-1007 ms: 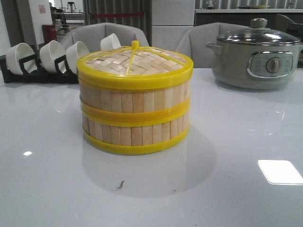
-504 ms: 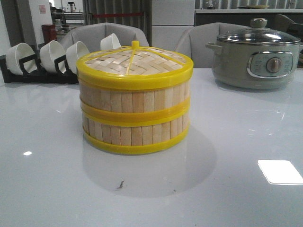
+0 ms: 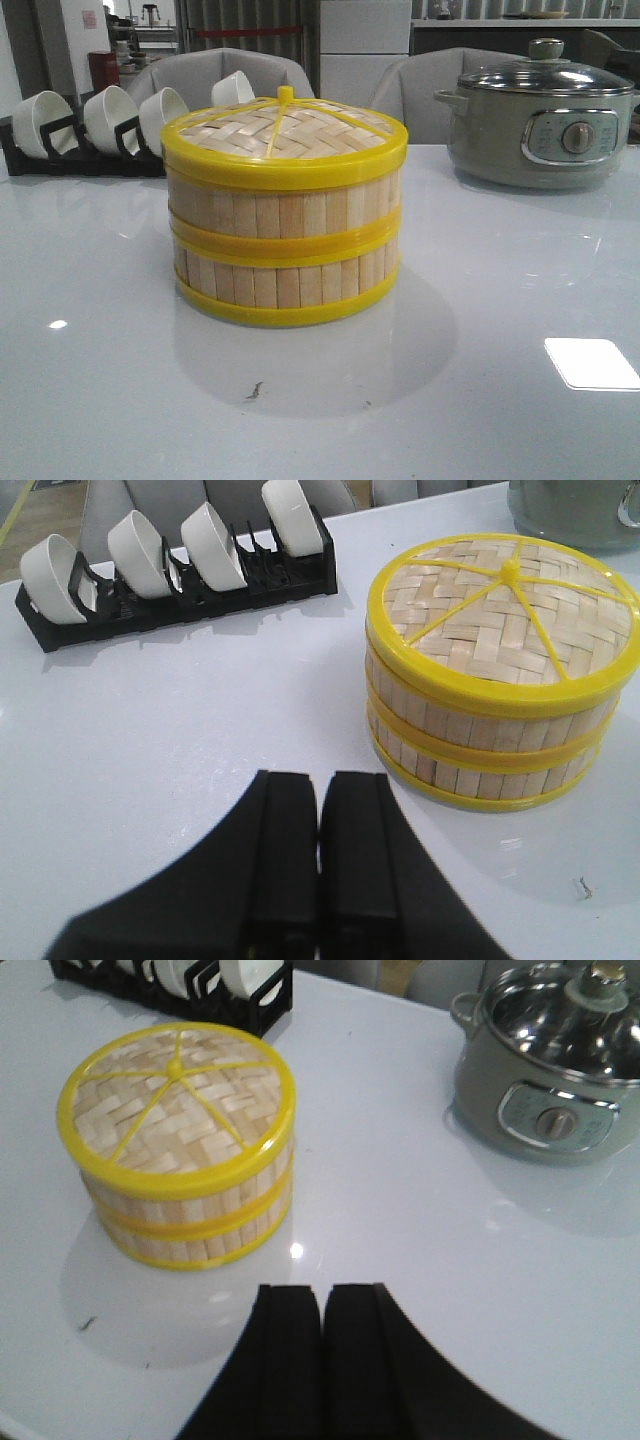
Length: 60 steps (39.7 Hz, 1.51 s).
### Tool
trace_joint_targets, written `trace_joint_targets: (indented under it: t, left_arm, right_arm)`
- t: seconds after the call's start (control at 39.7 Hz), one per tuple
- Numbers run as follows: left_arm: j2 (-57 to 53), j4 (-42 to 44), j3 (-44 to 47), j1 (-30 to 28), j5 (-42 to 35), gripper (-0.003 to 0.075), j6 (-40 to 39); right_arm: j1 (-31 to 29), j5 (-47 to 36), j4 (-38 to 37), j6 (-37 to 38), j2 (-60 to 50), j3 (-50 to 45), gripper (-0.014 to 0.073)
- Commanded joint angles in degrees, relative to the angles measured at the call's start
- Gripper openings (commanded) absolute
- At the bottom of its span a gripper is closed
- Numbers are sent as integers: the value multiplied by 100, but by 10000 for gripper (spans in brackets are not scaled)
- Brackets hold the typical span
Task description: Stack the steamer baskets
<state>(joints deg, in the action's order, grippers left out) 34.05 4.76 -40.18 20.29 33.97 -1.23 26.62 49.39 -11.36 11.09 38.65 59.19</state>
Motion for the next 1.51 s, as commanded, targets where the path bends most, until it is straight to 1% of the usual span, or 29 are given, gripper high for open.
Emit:
trace_joint_targets:
  t: [0.0, 0.1, 0.2, 0.28, 0.43, 0.6, 1.11, 1.21, 1.49]
  left_arm:
    - [14, 22, -165, 34, -454, 85, -25]
    - [14, 22, -165, 34, -454, 85, -25]
    - [14, 22, -165, 34, -454, 85, -25]
    - [14, 22, -165, 34, -454, 85, -25]
    - [14, 22, -165, 34, -454, 85, -25]
    - [14, 22, -165, 34, -454, 85, -25]
    - [14, 22, -165, 34, -454, 85, -25]
    - [14, 22, -165, 34, -454, 85, -25]
    - [14, 22, -165, 34, -454, 85, -25]
  right_arm:
    - [-541, -1172, -233, -15, -6, -38, 27]
    - [-1334, -1730, -77, -15, -6, -337, 27]
    - [-2012, -2040, 124, -15, -6, -632, 27]
    - [-2380, -2125, 221, -15, -12, -805, 27]
    - [-2809, -2227, 227, -15, -100, -1179, 27]
    - [-3009, -2664, 227, -15, -419, -1866, 27]
    - [-3080, -4939, 233, -15, -1746, -4724, 27]
    - [-3080, -5077, 258, -15, -1797, -4930, 27]
    - [-3080, -4987, 258, -15, -1908, -4995, 27]
